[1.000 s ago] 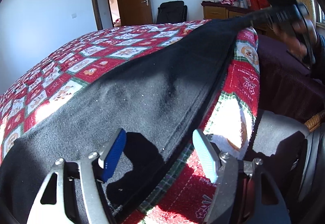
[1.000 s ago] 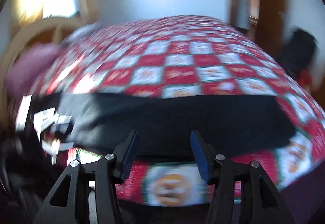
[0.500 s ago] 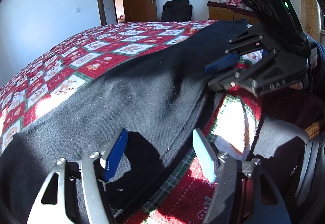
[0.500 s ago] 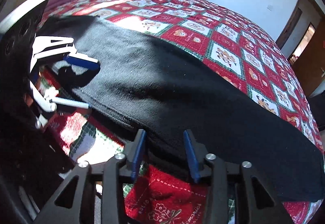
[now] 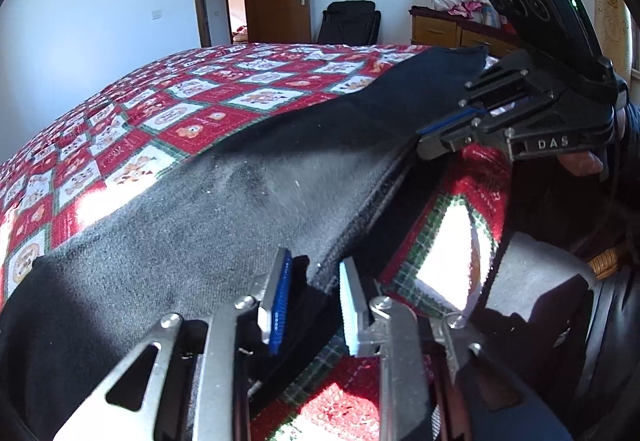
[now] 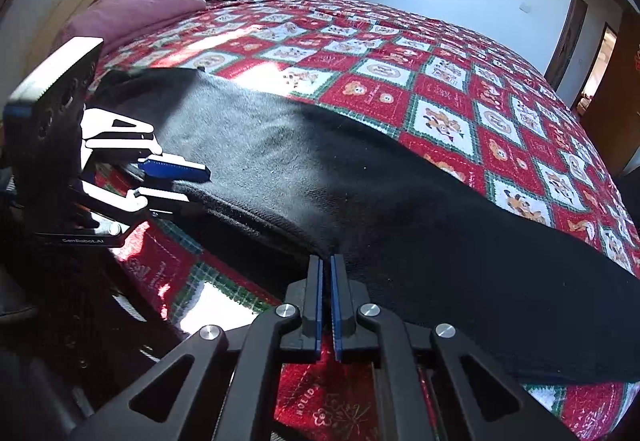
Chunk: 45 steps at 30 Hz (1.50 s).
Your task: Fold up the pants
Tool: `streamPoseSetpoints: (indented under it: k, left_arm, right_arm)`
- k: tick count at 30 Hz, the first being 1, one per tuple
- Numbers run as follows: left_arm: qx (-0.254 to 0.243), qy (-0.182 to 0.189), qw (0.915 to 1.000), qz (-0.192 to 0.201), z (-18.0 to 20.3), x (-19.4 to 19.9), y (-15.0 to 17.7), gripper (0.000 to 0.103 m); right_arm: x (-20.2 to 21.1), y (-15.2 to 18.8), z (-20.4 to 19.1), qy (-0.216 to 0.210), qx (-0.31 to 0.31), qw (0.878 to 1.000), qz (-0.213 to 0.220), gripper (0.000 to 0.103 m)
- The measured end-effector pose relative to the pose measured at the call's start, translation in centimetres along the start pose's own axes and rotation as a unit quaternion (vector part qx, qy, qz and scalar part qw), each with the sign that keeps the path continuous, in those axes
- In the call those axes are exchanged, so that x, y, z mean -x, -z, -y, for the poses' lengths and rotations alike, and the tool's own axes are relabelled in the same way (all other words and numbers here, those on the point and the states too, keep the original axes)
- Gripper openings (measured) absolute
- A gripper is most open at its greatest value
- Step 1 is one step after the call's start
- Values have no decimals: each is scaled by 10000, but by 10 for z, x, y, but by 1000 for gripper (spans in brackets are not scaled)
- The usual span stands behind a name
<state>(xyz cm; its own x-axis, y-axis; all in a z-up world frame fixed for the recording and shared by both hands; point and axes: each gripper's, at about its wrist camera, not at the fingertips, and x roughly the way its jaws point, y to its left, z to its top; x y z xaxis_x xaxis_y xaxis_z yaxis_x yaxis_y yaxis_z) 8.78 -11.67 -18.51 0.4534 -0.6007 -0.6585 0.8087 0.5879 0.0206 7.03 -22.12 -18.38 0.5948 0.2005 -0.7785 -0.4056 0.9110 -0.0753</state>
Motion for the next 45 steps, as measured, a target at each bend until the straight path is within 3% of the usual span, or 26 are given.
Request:
streamPoseSetpoints:
  k: [4, 10, 13, 16, 18, 19, 25, 28, 30, 32, 38, 45]
  left_arm:
    - [-97, 45, 9999, -44, 6, -2, 4, 25]
    - [-57, 88, 9999, 9, 4, 3, 4, 25]
    - [-52, 120, 9999, -74, 4, -2, 9, 25]
    - [-129, 96, 9999, -60, 7, 0, 9, 25]
    - [-148, 16, 9999, 41, 8, 8, 8, 30]
    - [-138, 67, 9998, 111, 8, 13, 7, 38]
    - [46, -210, 9984, 525, -1, 32, -1, 65]
    - [219, -548, 9975, 396, -15, 18, -3, 66]
    - [369, -705, 9966, 218, -25, 5, -1, 66]
    - [476, -675, 9966, 51, -30, -4, 5, 66]
    - [228, -719, 9971, 47, -18, -2, 14, 75]
    - [148, -703, 9974, -2, -14, 4, 15, 75]
  right_arm:
    - [-18, 11, -1, -13, 42, 9995, -317, 3]
    - [-9, 12, 1, -141, -30, 9997, -191, 3]
    - [-22, 17, -2, -157, 81, 9987, -470, 3]
    - [-22, 18, -4, -121, 169, 9988, -449, 4]
    - [-15, 15, -1, -185, 121, 9987, -454, 6]
    - [-10, 14, 1, -143, 109, 9989, -428, 7]
    - [13, 11, 16, 503, -139, 9986, -90, 10]
    - [1, 10, 28, 1029, -355, 9939, -162, 22]
    - [-10, 12, 34, 1181, -450, 9916, -270, 37]
    - [-15, 16, 36, 1210, -412, 9914, -288, 37]
    - [-18, 22, 35, 1185, -412, 9910, -464, 37]
    - [-14, 22, 28, 1250, -176, 9897, -671, 37]
